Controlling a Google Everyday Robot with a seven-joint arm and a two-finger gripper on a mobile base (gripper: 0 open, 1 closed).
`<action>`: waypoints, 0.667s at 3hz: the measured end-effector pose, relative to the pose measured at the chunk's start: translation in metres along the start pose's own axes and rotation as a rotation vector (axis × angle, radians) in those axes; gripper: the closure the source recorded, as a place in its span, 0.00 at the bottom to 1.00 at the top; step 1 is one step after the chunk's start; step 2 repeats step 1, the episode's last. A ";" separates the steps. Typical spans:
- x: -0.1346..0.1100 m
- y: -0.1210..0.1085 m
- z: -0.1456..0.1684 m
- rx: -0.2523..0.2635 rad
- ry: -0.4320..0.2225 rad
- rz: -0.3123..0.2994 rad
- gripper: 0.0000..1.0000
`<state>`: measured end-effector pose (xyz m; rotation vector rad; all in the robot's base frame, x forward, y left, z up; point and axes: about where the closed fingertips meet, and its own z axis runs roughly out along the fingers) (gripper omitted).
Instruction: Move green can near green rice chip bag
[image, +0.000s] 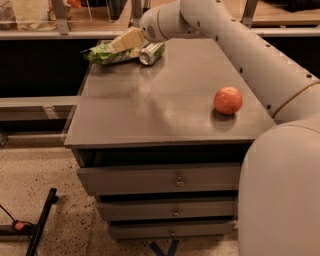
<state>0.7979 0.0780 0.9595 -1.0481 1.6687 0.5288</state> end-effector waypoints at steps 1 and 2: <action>0.000 0.000 0.000 0.000 0.000 0.000 0.00; 0.000 0.000 0.000 0.000 0.000 0.000 0.00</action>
Offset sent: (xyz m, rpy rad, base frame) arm 0.0000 0.0000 0.0000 0.0000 0.0000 0.0000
